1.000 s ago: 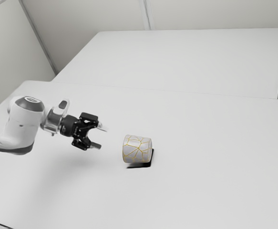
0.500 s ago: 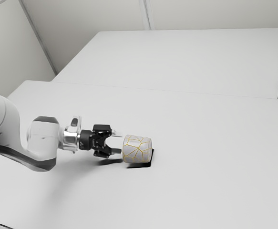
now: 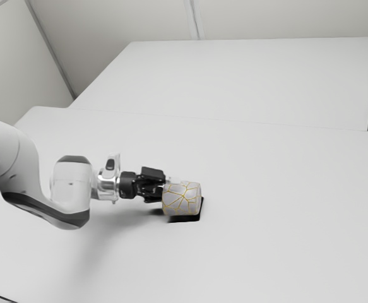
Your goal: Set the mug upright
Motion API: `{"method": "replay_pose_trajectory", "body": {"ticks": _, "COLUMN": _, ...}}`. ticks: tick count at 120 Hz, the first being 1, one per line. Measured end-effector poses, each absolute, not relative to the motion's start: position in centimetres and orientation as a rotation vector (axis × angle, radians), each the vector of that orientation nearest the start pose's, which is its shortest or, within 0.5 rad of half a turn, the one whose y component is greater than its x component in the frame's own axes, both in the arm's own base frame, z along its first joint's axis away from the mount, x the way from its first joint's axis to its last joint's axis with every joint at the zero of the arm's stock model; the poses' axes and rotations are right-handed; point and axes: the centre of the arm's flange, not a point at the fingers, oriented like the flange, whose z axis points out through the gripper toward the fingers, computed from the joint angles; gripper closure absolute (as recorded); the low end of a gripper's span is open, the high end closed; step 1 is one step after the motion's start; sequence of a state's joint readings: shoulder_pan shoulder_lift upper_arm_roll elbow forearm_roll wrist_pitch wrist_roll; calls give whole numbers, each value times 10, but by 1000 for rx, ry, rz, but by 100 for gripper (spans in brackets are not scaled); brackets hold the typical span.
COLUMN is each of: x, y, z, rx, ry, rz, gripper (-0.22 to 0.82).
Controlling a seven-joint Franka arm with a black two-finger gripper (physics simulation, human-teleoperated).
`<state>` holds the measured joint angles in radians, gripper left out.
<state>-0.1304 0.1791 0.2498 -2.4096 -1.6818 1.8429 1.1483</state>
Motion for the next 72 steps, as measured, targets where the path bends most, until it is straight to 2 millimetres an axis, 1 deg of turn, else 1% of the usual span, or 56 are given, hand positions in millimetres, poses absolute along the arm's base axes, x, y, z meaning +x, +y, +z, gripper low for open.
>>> {"method": "replay_pose_trajectory", "body": {"ticks": 6, "x": 482, "y": -21, "z": 251, "rx": 1793, "ry": 178, "rz": 370, "gripper": 55}}
{"method": "replay_pose_trajectory", "body": {"ticks": 15, "x": 482, "y": -21, "z": 251, "rx": 1794, "ry": 167, "rz": 382, "gripper": 63}}
{"method": "replay_pose_trajectory", "body": {"ticks": 25, "x": 483, "y": -23, "z": 254, "rx": 1793, "ry": 149, "rz": 396, "gripper": 69}}
{"method": "replay_pose_trajectory", "body": {"ticks": 33, "x": 486, "y": -23, "z": 262, "rx": 1790, "ry": 129, "rz": 418, "gripper": 72}}
{"method": "replay_pose_trajectory", "body": {"ticks": 45, "x": 498, "y": -19, "z": 291, "rx": 1812, "ry": 55, "rz": 481, "gripper": 74}}
{"method": "replay_pose_trajectory", "body": {"ticks": 49, "x": 507, "y": -17, "z": 304, "rx": 1833, "ry": 6, "rz": 501, "gripper": 75}}
{"method": "replay_pose_trajectory", "body": {"ticks": 55, "x": 526, "y": -12, "z": 331, "rx": 1898, "ry": -114, "rz": 531, "gripper": 76}}
{"method": "replay_pose_trajectory", "body": {"ticks": 62, "x": 542, "y": -4, "z": 361, "rx": 2031, "ry": -283, "rz": 544, "gripper": 76}}
{"method": "replay_pose_trajectory", "body": {"ticks": 68, "x": 546, "y": 1, "z": 379, "rx": 2176, "ry": -439, "rz": 513, "gripper": 77}}
{"method": "replay_pose_trajectory", "body": {"ticks": 72, "x": 550, "y": 1, "z": 392, "rx": 2295, "ry": -583, "rz": 458, "gripper": 77}}
